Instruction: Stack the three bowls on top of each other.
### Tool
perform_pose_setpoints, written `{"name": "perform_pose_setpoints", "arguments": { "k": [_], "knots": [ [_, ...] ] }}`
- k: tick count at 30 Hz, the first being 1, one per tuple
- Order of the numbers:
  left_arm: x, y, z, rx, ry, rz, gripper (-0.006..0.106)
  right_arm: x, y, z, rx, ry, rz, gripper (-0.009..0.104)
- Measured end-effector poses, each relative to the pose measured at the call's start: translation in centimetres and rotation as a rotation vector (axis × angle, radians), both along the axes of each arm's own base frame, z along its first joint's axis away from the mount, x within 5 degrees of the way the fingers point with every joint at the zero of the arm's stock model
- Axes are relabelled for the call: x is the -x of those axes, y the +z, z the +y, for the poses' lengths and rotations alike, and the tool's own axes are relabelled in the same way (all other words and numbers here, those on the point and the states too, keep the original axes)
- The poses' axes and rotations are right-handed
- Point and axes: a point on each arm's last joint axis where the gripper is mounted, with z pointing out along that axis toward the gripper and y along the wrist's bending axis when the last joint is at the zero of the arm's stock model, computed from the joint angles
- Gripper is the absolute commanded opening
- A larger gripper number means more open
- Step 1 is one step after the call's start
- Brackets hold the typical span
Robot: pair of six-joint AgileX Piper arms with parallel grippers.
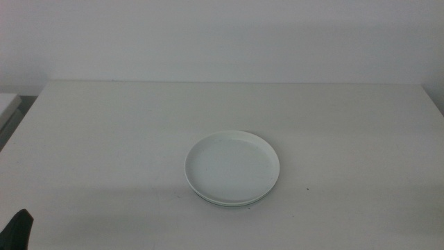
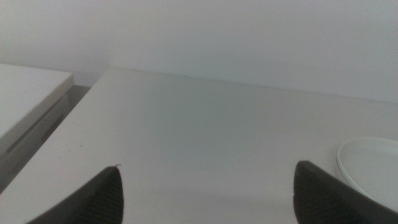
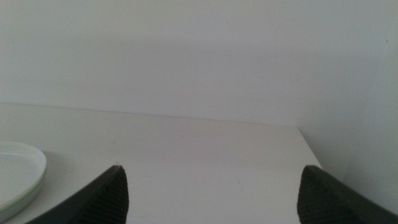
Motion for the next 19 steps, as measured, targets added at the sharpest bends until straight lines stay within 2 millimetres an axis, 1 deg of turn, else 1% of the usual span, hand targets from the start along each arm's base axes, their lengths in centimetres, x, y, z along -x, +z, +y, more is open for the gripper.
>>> {"name": "perform_pose_setpoints", "arguments": {
  "k": [19],
  "knots": [
    [-0.03, 0.22, 0.06, -0.003, 0.009, -0.025, 0.094, 0.0, -0.01, 0.03, -0.018, 0.002, 0.002, 0.093]
  ]
}}
